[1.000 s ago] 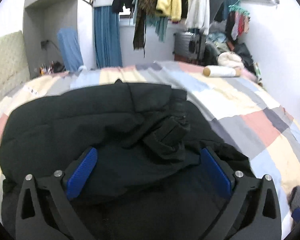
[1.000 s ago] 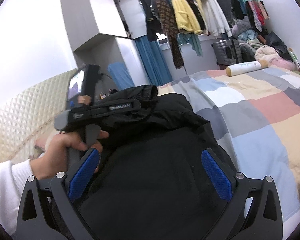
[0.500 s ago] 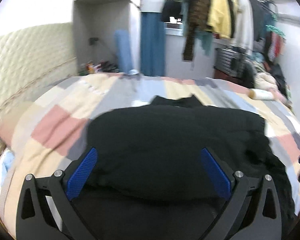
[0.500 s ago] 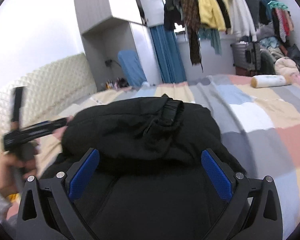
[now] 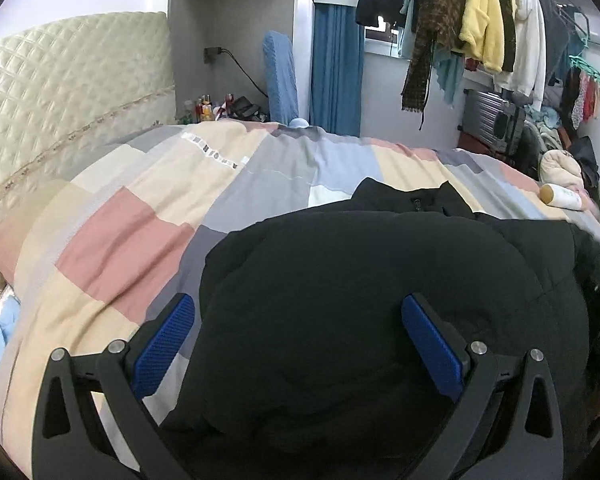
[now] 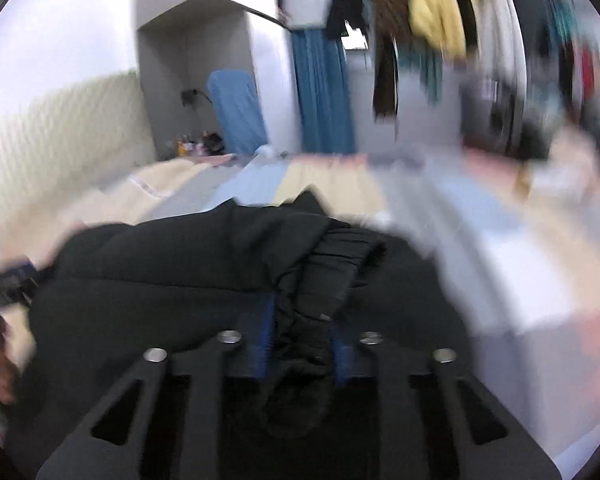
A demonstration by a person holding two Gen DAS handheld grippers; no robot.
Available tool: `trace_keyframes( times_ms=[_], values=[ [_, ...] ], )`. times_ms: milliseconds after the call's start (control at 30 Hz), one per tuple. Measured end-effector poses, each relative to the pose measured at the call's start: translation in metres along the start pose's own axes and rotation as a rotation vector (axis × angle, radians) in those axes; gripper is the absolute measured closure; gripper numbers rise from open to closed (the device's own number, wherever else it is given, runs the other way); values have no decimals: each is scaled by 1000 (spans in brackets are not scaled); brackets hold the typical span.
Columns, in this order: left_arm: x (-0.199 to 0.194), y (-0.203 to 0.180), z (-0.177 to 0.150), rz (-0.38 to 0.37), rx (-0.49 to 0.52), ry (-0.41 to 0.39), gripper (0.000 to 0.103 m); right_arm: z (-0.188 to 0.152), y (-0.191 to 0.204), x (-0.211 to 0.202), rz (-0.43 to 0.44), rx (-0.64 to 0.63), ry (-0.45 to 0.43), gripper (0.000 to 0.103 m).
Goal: Fold large clothes
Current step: 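Lower the held sleeve cuff onto the jacket front and open the right tool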
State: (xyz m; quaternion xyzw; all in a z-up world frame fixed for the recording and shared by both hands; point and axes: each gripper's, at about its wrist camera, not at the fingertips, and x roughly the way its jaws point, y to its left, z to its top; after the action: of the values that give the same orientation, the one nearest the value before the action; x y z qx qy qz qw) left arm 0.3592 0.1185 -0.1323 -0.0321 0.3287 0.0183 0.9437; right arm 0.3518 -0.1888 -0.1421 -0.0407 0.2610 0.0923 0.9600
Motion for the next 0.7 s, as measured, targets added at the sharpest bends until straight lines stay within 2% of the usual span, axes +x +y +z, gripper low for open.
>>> trace_keyframes(
  times_ms=[100, 300, 467, 700],
  values=[
    [5, -9, 0, 1, 42, 2, 0, 4, 6, 1, -74, -87, -3, 90],
    [24, -10, -3, -18, 32, 46, 0, -5, -3, 30, -110, -49, 115, 90],
    [39, -10, -9, -30, 35, 60, 0, -21, -4, 55, -91, -15, 177, 89],
    [57, -17, -15, -40, 47, 86, 0, -38, -10, 70, -41, 8, 189, 87]
  ],
)
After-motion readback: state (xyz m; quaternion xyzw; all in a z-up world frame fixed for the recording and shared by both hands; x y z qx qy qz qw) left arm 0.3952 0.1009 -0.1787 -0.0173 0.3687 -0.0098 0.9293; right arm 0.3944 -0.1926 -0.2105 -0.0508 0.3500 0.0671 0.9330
